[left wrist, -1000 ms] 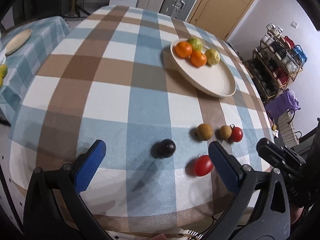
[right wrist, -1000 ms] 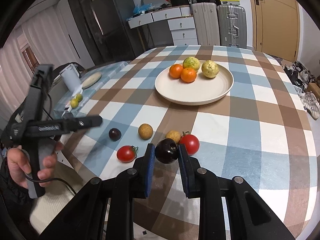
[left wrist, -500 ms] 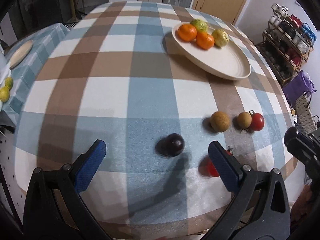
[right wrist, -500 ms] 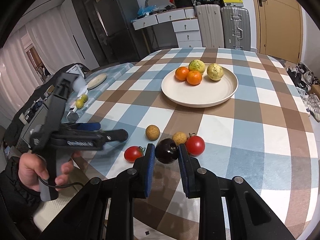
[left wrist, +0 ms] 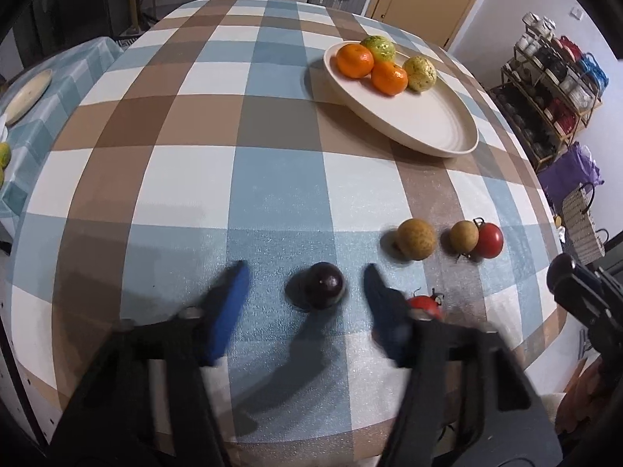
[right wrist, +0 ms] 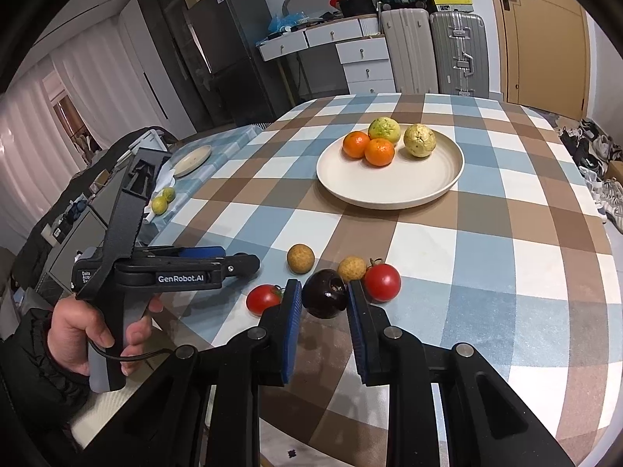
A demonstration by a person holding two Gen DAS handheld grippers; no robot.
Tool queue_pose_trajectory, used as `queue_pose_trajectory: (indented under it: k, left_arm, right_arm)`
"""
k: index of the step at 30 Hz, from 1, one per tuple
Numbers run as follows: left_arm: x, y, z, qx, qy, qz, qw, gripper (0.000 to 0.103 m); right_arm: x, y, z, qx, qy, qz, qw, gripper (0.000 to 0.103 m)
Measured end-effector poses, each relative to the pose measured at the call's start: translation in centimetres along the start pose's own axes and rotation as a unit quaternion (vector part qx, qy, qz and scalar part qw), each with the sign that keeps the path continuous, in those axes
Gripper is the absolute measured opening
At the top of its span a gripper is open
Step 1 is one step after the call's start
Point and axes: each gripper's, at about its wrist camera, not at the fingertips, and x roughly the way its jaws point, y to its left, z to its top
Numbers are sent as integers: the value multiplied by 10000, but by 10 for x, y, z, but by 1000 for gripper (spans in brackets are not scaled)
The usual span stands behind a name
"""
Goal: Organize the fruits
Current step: 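Grasp the second dark plum with the left tool while the right tool holds the first, then carry both plums over the white plate and open both tools to release them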
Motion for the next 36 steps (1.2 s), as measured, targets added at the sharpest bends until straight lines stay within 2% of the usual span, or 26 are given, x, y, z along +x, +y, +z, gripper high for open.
queue_pose_trajectory:
  k: [2,4,13,21,24,29,36]
  left_arm:
    - [0,-2,0,67,39,-101,9999,27]
    - [0,-6,-2,137,62,-199,9997,21]
    - [-29,-15,7,339,-284,-573,9974,21]
    - [-42,-45,59,687,-545,-883,9922,21]
    - [-36,-55,89,694,-562,-1015,9908,21]
    - [-15,-60,135,669,-564,-1023,9909,21]
    - [32,-43,180,407,-316,-1128,9923,21]
  right_arm:
    - [1,0,0,-3,5,1,10000,24]
    - [1,0,0,-1,0,-2,10000,24]
    - [1,-2,3,49,-19,56,10000,24]
    - [-1,-24,33,340,-196,103,9992,24]
    - [-1,-33,51,401,-302,113,9987,24]
    - [15,-44,85,387,-378,123,9985,24]
    - [69,-55,124,266,-170,140,9994,24]
